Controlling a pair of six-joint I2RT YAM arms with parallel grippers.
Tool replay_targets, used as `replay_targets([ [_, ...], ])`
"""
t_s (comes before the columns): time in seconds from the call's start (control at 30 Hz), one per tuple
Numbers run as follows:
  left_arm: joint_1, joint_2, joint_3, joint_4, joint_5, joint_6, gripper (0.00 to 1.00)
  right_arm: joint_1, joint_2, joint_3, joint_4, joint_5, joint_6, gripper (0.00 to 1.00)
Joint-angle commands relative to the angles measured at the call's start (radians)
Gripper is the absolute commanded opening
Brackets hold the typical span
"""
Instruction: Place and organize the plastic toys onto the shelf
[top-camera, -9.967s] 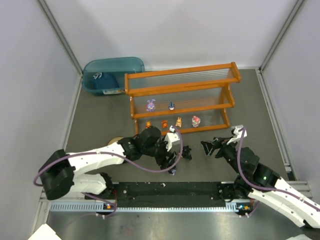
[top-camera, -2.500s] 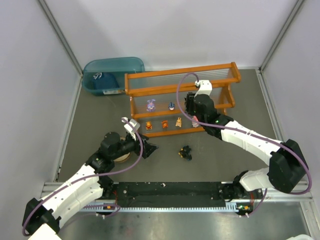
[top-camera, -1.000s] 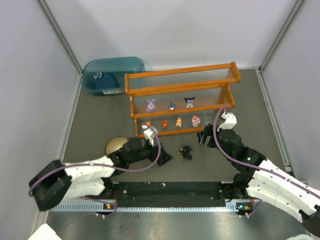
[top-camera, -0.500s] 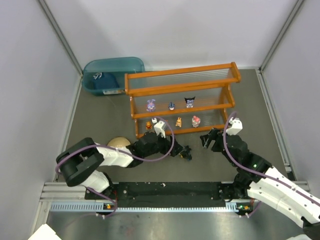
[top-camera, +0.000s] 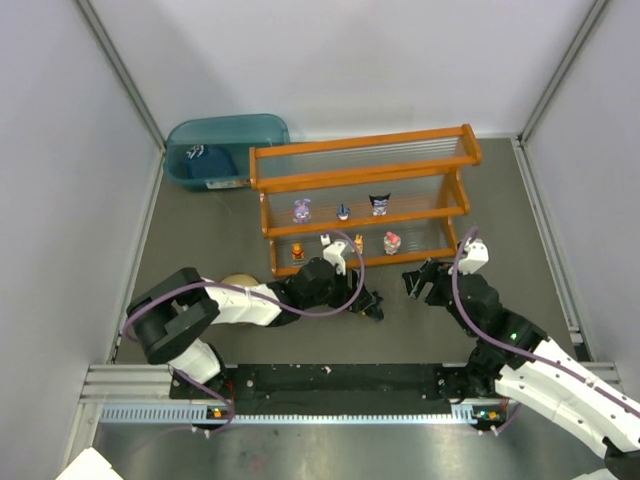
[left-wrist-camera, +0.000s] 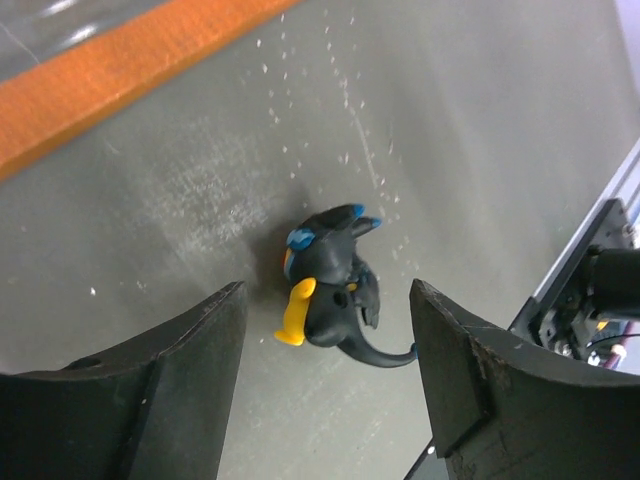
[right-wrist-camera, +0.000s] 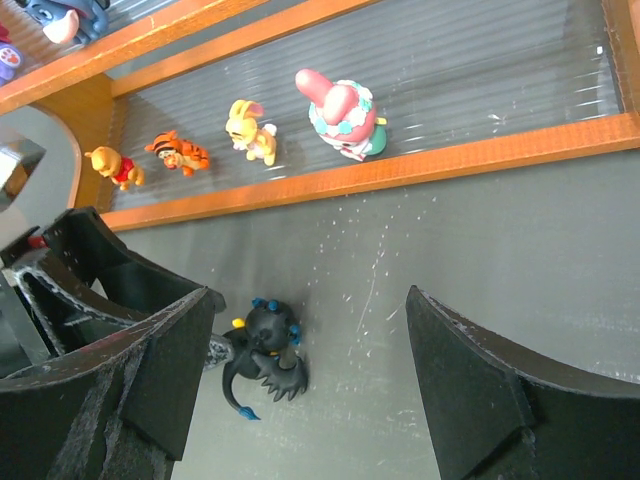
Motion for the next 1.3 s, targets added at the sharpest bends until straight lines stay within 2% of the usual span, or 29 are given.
replay_targets([
  [0.0,-0.017,0.036,0.030,-0.010,-0.013,0.002,0.69,0.009,-0.020,-0.012,0.010,0.017,0.006,0.78],
  [0.17,-0.025,0.083,0.051,-0.007,-0.006,-0.003,0.65,0.007,-0.037,-0.018,0.001,0.022,0.004,0.77],
  [0.4,-0.029,0.088,0.067,-0.030,-0.004,0.009,0.48,0.007,-0.043,-0.026,-0.002,0.031,0.004,0.77],
  [0.63,-0.029,0.088,0.059,-0.012,0.023,0.019,0.27,0.007,-0.055,-0.029,-0.011,0.032,0.012,0.77],
  [0.67,-0.029,0.085,0.056,-0.008,0.028,0.019,0.20,0.007,-0.058,-0.029,-0.014,0.032,0.012,0.77],
  [0.8,-0.029,0.083,0.042,0.015,0.045,0.019,0.06,0.009,-0.072,-0.028,-0.025,0.034,0.015,0.78],
  [0.93,-0.029,0.076,0.028,0.028,0.063,0.019,0.00,0.007,-0.086,-0.023,-0.037,0.040,0.014,0.77],
  [1.27,-0.028,0.049,-0.028,0.146,0.132,-0.004,0.00,0.007,-0.127,-0.006,-0.085,0.048,0.009,0.77],
])
